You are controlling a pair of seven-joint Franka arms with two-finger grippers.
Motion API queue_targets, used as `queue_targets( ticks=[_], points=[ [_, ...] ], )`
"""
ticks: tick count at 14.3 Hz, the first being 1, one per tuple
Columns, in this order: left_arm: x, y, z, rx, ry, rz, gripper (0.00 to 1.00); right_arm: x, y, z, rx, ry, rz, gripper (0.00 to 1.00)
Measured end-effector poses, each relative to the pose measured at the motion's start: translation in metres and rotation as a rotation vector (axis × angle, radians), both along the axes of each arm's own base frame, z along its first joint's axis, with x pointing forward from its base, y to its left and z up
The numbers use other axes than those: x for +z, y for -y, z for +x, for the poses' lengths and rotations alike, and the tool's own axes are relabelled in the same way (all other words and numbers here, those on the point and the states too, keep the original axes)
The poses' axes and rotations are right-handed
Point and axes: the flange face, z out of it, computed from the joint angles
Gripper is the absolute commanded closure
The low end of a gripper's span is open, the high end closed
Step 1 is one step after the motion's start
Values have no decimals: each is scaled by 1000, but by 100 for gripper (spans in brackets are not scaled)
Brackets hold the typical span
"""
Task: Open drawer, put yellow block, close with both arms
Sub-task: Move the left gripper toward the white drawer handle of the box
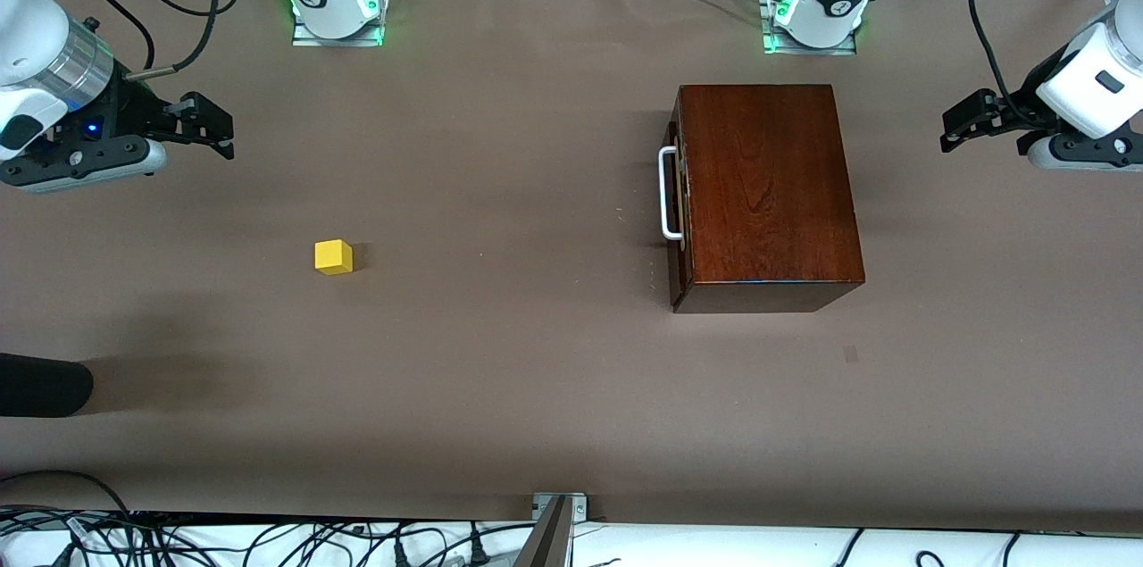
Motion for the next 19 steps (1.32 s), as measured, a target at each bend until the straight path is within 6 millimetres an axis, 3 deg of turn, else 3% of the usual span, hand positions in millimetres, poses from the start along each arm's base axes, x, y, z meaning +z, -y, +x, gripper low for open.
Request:
queue_targets(
  ticks=[9,13,16,19],
  points=[
    [-2,-1,1,2,-4,1,0,0,0,0,0,0,0,0],
    [-23,8,-6,-15,-130,7,0,0,0,0,0,0,-1,0],
    [-52,51,-10,-94,-255,11,0,-1,0,0,0,-2,-2,0],
    [-80,135,-8,-163,-249,9,0,-2,2,1,-2,-6,-4,0]
  ],
)
